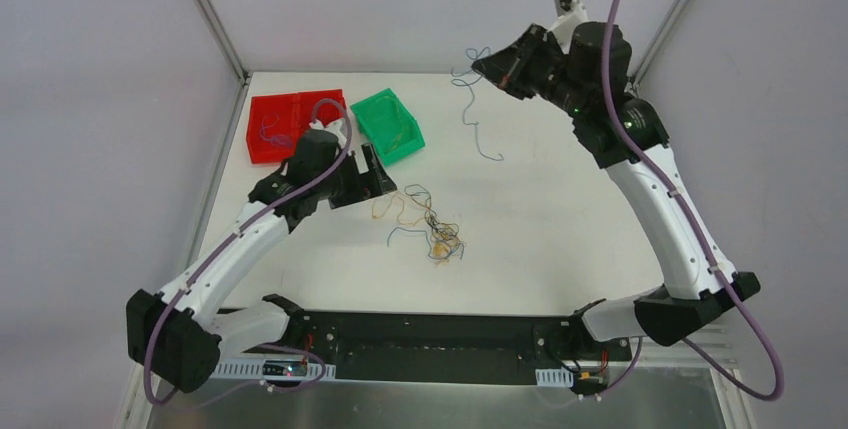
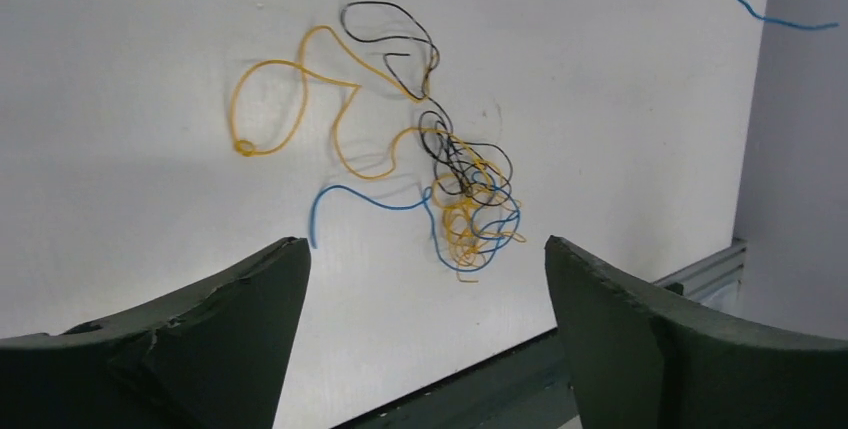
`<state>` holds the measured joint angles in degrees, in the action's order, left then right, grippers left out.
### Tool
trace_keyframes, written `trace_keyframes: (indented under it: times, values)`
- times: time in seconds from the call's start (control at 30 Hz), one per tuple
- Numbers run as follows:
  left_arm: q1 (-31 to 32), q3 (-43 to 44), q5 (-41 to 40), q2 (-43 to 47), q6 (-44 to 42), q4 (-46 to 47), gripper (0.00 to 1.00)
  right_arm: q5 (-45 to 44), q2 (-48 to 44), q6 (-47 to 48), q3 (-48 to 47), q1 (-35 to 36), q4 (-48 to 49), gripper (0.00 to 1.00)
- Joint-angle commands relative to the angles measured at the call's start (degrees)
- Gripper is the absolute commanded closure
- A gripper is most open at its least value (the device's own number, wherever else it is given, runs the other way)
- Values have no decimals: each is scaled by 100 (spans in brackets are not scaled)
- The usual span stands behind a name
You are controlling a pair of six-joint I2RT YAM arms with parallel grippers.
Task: Untangle the cables
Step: Place the cable at the center of the board, then pick up the cable at the center of the board.
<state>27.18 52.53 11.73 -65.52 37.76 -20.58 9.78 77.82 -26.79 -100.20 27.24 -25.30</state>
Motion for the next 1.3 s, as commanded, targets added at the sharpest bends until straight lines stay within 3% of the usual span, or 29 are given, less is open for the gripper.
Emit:
trace_keyframes:
  times: [0.0,0.17,0.37,0.8,0.87,0.97,1.03,1.1,1.27]
  values:
    - [-387,34,-697,785,-23,-932,2,71,457,213,-857,630,538,100]
    - [-632,92,-2033,1666,175,-1562,1,289,1229,299,-1657,1280,521,100]
    - [-644,89,-3445,2658,205,-2120,1,468,1900,94,-1708,1644,820,100]
    - [-644,14,-3852,2724,231,-2504,1,355,2580,204,412,2518,1561,100]
    - [-644,51,-3724,2616,207,-2504,1,337,2586,306,603,2671,1564,83]
    - [-644,43,-3467,2449,246,-2504,1,260,2222,494,1127,2827,1775,37]
    - [-644,2,-3276,2375,332,-2500,1,54,1778,525,1754,2869,2070,18]
    - [-644,-50,-3037,2313,420,-2496,1,-307,1295,589,2272,2858,2149,11]
    - [-643,-73,-2491,2029,532,-2434,1,-887,373,636,3075,2630,1628,8]
